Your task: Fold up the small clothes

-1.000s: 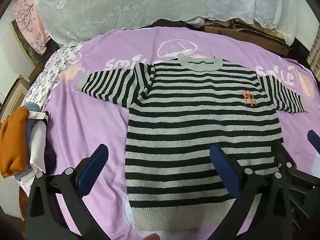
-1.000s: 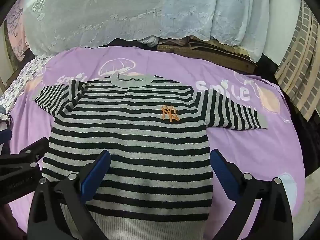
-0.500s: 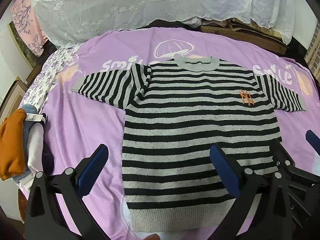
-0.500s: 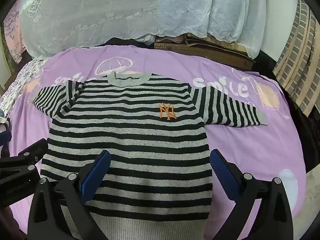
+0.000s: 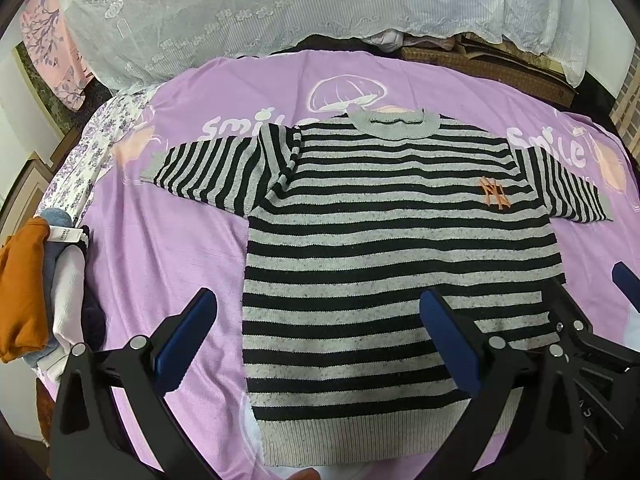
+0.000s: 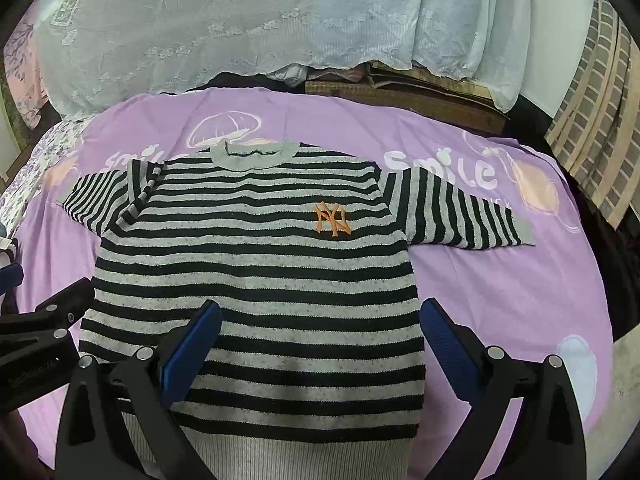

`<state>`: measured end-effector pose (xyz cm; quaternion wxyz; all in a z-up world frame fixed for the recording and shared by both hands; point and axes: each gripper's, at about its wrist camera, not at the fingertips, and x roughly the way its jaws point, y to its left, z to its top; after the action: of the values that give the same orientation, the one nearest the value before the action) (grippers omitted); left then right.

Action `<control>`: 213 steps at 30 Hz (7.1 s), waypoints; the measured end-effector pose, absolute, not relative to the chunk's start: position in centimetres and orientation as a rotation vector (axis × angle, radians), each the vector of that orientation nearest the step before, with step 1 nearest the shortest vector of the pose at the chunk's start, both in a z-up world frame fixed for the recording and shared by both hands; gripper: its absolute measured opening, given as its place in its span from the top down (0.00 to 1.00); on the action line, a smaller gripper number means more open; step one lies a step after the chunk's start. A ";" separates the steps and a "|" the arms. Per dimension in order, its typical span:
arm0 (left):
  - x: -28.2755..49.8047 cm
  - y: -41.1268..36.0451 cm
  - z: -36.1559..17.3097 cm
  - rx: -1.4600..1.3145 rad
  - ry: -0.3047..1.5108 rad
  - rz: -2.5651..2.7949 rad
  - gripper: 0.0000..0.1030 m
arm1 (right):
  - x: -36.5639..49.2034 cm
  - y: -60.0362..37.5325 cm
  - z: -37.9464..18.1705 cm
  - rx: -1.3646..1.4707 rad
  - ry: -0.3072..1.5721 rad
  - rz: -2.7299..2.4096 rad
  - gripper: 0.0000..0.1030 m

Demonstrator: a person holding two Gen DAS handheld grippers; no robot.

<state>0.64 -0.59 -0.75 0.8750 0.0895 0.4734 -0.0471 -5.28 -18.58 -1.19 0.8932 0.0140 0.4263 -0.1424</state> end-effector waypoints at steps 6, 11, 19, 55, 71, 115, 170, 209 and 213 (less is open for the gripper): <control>1.0 -0.5 -1.0 0.186 1.001 -0.094 0.04 | -5.1 -18.6 -1.3 0.030 0.889 -0.295 0.03; 1.0 -0.5 -1.1 0.187 1.003 -0.093 0.04 | -4.7 -18.6 -1.5 0.031 0.899 -0.295 0.03; 1.3 -0.4 -1.4 0.190 1.010 -0.088 0.04 | -4.2 -18.7 -1.7 0.037 0.910 -0.297 0.03; 4.1 -0.9 -4.6 0.167 1.145 -0.142 0.04 | -2.3 -20.1 -4.9 0.118 1.028 -0.254 0.03; 19.8 16.6 -11.1 -0.448 1.186 -0.038 0.04 | -5.2 -42.4 -13.0 1.037 0.739 -0.336 0.03; 24.7 30.2 -12.6 -0.808 0.980 0.176 0.72 | -4.3 -60.8 -15.7 1.246 0.475 -0.623 0.87; 22.8 -15.8 -11.4 0.008 1.143 -0.466 0.07 | 9.0 -35.8 -3.1 0.778 0.605 -0.043 0.93; 25.0 -0.7 -11.6 -0.101 1.107 -0.171 0.10 | 17.4 -19.2 -13.0 0.559 0.979 0.140 0.71; 24.2 -0.6 -9.0 -0.115 1.039 -0.170 0.10 | 14.8 -21.2 -9.9 0.550 0.906 0.203 0.55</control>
<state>24.21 -0.65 -8.95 0.8630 -0.0548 0.4956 -0.0811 14.78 -21.23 -9.91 0.8579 0.2617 0.4315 0.0964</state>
